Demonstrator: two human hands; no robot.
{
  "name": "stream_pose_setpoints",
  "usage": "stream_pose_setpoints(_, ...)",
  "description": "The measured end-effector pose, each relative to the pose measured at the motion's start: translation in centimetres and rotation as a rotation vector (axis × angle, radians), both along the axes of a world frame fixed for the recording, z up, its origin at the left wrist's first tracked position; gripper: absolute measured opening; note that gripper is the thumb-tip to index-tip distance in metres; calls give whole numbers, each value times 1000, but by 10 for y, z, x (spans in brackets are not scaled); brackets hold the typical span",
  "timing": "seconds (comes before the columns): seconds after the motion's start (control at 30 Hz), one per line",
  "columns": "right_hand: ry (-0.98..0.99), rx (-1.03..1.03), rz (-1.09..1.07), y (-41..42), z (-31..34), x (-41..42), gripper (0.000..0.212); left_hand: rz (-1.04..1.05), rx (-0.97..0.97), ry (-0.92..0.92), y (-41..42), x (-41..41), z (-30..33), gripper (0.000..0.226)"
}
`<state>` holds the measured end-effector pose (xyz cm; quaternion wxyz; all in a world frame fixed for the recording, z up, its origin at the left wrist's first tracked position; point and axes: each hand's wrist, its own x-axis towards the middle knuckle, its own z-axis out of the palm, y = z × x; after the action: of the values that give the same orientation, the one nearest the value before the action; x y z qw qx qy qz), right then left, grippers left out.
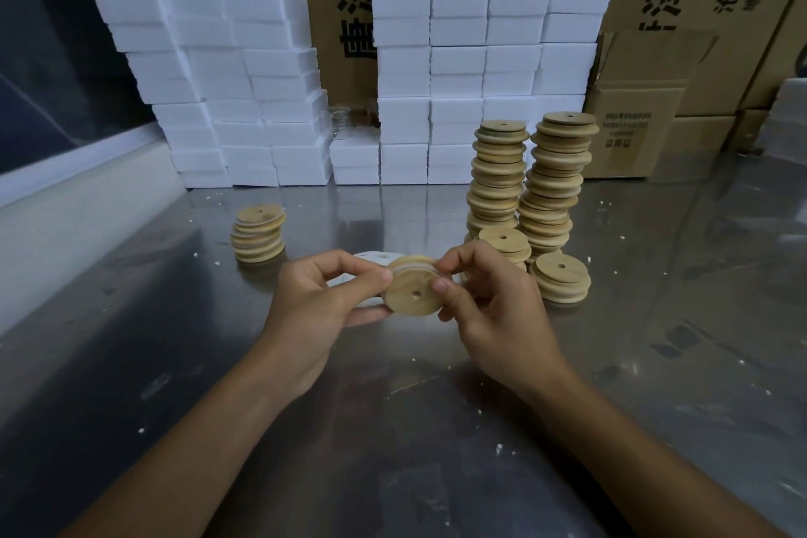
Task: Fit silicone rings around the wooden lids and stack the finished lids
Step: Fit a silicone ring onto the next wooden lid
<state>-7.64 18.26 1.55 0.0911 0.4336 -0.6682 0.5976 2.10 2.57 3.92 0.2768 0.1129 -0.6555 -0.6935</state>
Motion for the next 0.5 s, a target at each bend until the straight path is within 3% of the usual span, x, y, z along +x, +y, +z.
stream_pose_setpoints(0.1, -17, -14, 2, 0, -1, 0, 17, -27, 8, 7, -3, 2, 1, 14)
stream_pose_setpoints(0.2, -24, -9, -4, -1, -1, 1, 18, 7, -126, 16, -2, 1, 0, 4)
stream_pose_setpoints(0.37, 23, -13, -46, 1, -1, 0, 17, 13, -301, 55, 0, 0, -1, 7)
stream_pose_setpoints(0.5, 26, -13, -37, -2, -2, 4, 10, 0, -307, 50, 5, -1, -3, 21)
